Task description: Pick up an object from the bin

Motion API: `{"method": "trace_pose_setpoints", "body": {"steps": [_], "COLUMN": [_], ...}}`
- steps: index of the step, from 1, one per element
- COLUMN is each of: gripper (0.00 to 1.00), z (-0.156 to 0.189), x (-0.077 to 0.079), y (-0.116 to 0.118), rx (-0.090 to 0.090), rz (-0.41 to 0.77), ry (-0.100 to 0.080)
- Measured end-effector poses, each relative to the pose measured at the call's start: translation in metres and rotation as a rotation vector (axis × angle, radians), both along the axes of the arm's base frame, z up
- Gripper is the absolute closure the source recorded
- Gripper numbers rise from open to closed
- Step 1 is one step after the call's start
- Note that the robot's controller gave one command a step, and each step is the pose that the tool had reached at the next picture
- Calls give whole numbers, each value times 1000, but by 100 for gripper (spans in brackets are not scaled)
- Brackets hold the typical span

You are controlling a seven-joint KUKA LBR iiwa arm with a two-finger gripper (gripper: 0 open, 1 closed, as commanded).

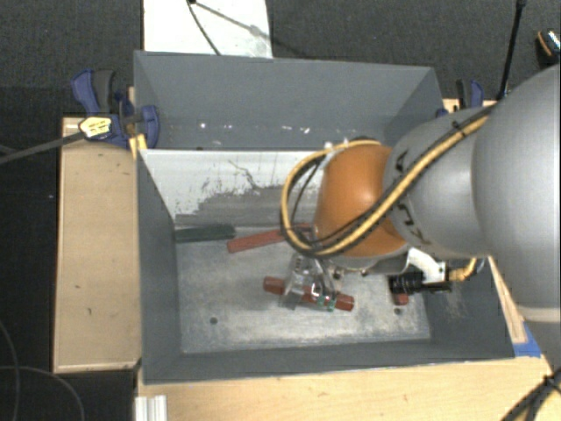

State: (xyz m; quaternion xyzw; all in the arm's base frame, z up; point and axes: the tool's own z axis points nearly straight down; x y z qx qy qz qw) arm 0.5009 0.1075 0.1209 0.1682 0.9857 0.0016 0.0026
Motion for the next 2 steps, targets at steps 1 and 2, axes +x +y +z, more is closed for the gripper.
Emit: {"method": "trace_pose_setpoints", "body": {"steps": [1, 2], "gripper": [100, 100], "z": [70, 76], "x": [2, 2], "y": [1, 1], "rx": [0, -1], "rz": [3, 7], "ry": [-2, 1]}}
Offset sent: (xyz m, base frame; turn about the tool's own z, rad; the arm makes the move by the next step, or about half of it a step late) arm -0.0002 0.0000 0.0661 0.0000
